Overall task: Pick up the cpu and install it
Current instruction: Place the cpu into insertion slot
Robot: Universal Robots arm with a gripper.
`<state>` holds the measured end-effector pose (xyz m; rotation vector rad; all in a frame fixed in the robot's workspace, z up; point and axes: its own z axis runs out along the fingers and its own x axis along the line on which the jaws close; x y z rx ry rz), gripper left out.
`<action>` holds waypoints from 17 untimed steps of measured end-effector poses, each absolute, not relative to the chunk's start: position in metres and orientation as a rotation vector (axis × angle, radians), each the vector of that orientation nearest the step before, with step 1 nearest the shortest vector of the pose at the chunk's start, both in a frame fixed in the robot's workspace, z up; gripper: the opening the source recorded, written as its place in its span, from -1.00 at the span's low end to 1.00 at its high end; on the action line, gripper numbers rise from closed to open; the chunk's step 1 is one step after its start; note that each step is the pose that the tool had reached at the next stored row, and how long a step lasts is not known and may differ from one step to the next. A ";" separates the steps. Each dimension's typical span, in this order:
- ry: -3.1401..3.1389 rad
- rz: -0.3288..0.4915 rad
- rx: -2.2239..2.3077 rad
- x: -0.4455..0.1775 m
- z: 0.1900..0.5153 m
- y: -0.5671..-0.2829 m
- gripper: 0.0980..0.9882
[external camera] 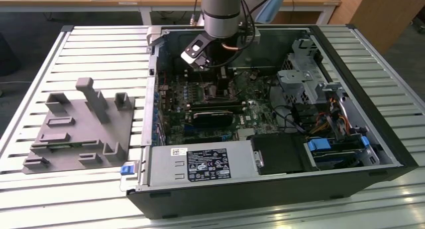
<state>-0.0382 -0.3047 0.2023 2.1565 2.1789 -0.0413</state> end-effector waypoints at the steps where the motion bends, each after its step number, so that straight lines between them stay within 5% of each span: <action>1: 2.179 -0.042 2.156 -0.038 0.203 -0.305 -0.04; 10: 2.175 -0.050 2.152 -0.038 0.209 -0.305 -0.96; 17: 2.174 -0.052 2.151 -0.038 0.210 -0.305 -0.98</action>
